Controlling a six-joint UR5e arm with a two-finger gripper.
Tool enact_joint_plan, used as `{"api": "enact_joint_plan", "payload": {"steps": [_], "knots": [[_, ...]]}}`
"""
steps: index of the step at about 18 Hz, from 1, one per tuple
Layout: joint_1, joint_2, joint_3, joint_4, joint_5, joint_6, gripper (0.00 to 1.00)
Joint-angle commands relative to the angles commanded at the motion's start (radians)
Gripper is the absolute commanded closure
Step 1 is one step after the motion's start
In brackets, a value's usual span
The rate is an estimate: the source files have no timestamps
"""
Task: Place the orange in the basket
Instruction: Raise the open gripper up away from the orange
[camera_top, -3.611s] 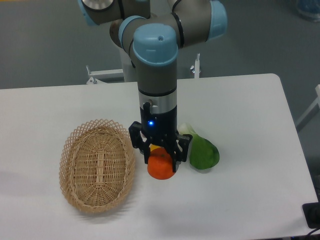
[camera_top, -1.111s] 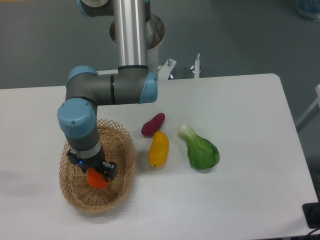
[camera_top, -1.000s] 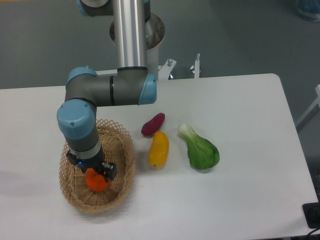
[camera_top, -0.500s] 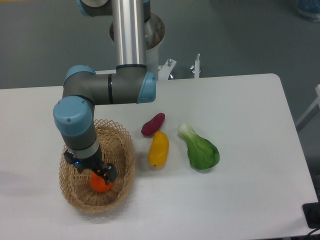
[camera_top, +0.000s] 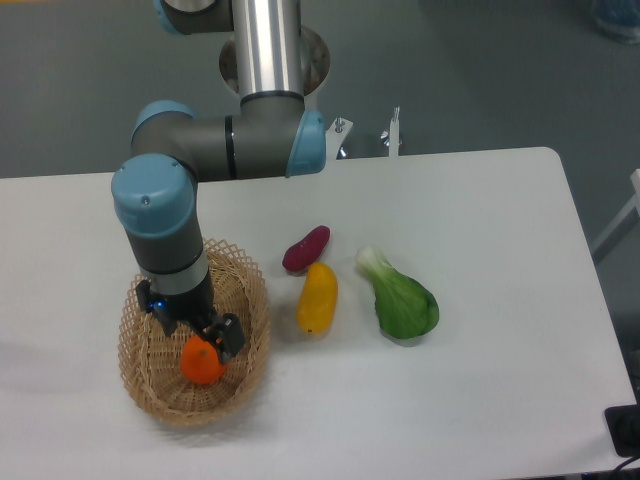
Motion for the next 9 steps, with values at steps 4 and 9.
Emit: {"api": "enact_joint_plan", "payload": {"steps": [4, 9], "knots": [[0.014, 0.021, -0.002, -0.002, 0.0, 0.002, 0.0], [0.014, 0.028, -0.006, 0.003, 0.0, 0.002, 0.0]]}}
